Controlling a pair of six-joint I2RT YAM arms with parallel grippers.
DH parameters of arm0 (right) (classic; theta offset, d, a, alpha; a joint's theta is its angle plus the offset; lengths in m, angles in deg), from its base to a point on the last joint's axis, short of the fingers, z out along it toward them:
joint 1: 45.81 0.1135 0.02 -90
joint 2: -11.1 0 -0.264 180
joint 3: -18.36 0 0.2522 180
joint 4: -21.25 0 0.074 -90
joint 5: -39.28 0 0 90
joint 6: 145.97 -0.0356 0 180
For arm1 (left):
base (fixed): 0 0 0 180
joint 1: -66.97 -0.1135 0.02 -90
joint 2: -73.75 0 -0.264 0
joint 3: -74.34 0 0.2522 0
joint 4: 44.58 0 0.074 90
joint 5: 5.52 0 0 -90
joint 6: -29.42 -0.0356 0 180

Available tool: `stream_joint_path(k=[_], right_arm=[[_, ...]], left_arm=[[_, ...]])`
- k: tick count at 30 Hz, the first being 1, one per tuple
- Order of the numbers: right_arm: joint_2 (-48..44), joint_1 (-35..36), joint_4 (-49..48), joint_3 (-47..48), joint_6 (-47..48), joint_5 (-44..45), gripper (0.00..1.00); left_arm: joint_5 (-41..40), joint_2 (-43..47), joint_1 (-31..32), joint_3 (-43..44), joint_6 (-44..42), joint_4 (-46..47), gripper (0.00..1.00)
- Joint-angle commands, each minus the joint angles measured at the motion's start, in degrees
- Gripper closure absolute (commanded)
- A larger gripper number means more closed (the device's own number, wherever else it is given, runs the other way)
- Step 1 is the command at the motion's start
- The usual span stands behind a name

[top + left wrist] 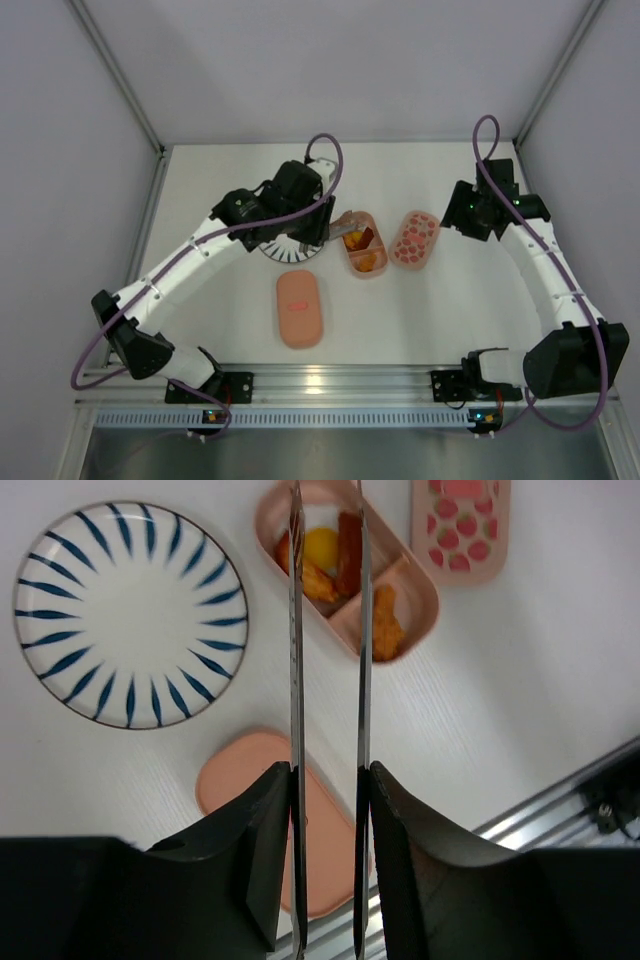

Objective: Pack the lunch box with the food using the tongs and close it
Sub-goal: Place the fake food in the packing box.

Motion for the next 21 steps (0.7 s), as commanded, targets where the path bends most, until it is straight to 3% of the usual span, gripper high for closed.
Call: stream_joint_path(k=[1,8,12,17,21], right_arm=[[0.33,0.18,1.69,5.12,0.90,0.03,0.44],[5.07,0.18,5.04,13.38,4.42,-0.77,0.44],[6.48,0.18,5.21,14.44,4.77,-1.56,0.44],[6.75,0.18,4.69,13.39,4.95,-1.65,0.44],[6.66,0.18,3.46,11.55,4.69,-1.65,0.44]], left_arm=[[-8.85,-0.55,-4.67,7.07,5.00,-0.42,0.60],[-15.61,-6.45,-23.20,9.72,12.90,1.07,0.59],[-17.92,-7.95,-30.95,3.95,16.07,5.88,0.54],[-14.85,-10.32,-40.78,-3.45,19.68,11.35,0.52],[-13.44,-12.52,-44.49,-7.32,19.77,14.68,0.46]])
